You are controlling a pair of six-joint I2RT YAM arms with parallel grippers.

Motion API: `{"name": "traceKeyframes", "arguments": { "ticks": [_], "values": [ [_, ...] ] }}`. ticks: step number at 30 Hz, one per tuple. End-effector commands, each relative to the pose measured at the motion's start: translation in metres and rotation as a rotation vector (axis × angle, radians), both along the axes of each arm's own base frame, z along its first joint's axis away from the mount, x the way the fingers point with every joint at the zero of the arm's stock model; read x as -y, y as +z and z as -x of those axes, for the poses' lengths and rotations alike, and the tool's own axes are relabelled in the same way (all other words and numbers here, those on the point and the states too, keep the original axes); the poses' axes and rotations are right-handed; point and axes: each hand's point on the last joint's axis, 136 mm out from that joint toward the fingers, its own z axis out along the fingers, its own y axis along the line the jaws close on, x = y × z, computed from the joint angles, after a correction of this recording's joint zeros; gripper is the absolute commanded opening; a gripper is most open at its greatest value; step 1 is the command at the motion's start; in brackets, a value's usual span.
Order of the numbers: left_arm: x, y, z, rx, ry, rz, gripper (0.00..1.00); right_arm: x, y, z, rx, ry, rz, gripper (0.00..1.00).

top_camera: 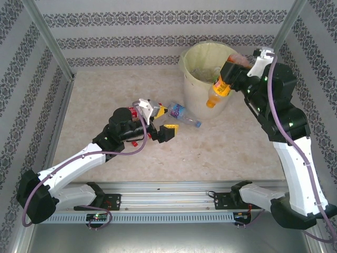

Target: Put the plastic bottles in the bin

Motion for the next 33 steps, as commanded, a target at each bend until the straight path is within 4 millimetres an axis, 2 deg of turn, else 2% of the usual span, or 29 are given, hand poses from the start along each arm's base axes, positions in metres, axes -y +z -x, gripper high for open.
{"name": "traceKeyframes", "arguments": {
  "ticks": [1, 7, 10, 15, 18, 23, 27, 33],
  "values": [
    [-0.009, 0.025, -0.003, 0.058, 0.023, 0.086, 1.0, 0.024, 0.024, -0.016, 0.082, -0.117, 0.068, 0.54],
    [-0.012, 0.025, -0.007, 0.064, 0.039, 0.09, 1.0, 0.044, 0.039, -0.061, 0.112, -0.191, 0.107, 0.54],
    [-0.012, 0.019, -0.01, 0.058, 0.039, 0.071, 1.0, 0.049, 0.037, -0.087, 0.101, -0.202, 0.132, 0.54],
    [-0.01, 0.012, -0.014, 0.046, 0.038, 0.047, 1.0, 0.055, 0.021, -0.13, 0.045, -0.209, 0.168, 0.54],
    [-0.009, 0.006, -0.017, 0.035, 0.041, 0.032, 1.0, 0.061, 0.001, -0.157, -0.012, -0.211, 0.184, 0.55],
    [-0.006, -0.004, -0.021, 0.013, 0.036, -0.006, 1.0, 0.071, -0.05, -0.198, -0.145, -0.192, 0.189, 0.55],
    [-0.004, -0.009, -0.023, -0.007, 0.036, -0.019, 1.0, 0.074, -0.086, -0.215, -0.233, -0.182, 0.218, 0.55],
    [-0.001, -0.016, -0.025, -0.03, 0.03, -0.041, 1.0, 0.071, -0.127, -0.227, -0.338, -0.153, 0.264, 0.57]
  ]
}}
